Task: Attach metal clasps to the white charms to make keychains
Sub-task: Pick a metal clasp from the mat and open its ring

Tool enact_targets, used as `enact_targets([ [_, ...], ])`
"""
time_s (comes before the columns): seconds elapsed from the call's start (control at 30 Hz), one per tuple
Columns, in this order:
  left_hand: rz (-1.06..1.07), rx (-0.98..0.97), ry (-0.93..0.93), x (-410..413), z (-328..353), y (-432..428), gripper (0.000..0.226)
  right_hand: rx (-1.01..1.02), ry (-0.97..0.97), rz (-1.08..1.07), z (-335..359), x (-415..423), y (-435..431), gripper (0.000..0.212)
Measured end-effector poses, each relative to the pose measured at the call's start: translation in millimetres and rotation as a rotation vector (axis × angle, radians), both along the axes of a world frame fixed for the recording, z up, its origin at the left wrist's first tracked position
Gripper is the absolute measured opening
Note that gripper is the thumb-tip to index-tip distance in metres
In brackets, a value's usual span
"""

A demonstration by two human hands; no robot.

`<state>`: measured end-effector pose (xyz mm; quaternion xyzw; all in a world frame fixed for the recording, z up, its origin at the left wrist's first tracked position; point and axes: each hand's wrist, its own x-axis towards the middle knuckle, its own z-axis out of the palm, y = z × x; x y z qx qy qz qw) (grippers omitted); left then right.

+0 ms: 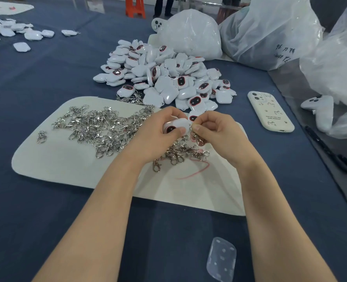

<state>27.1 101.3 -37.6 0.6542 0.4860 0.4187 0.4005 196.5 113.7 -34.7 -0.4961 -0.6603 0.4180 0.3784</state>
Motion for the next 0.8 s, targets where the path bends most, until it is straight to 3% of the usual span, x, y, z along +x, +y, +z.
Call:
enact_targets([
  [0.27, -0.049, 0.017, 0.070, 3.5, 2.3, -2.5, 0.019, -0.030, 0.077, 0.010, 1.6, -1.3, -1.0, 0.006],
  [0.5, -0.052, -0.016, 0.036, 3.7, 4.0, -6.3, 0.021, -0.071, 0.135, 0.041, 3.9, -0.1, -2.6, 0.005],
  [0.63, -0.044, -0.016, 0.023, 2.6, 4.6, -7.0, 0.011, -0.086, 0.141, 0.071, 3.5, -1.2, -3.8, 0.008],
  [0.8, -0.045, 0.042, 0.041, 1.3, 5.1, -6.7, 0.014, -0.223, 0.341, 0.107, 1.9, -0.6, -3.9, 0.008],
])
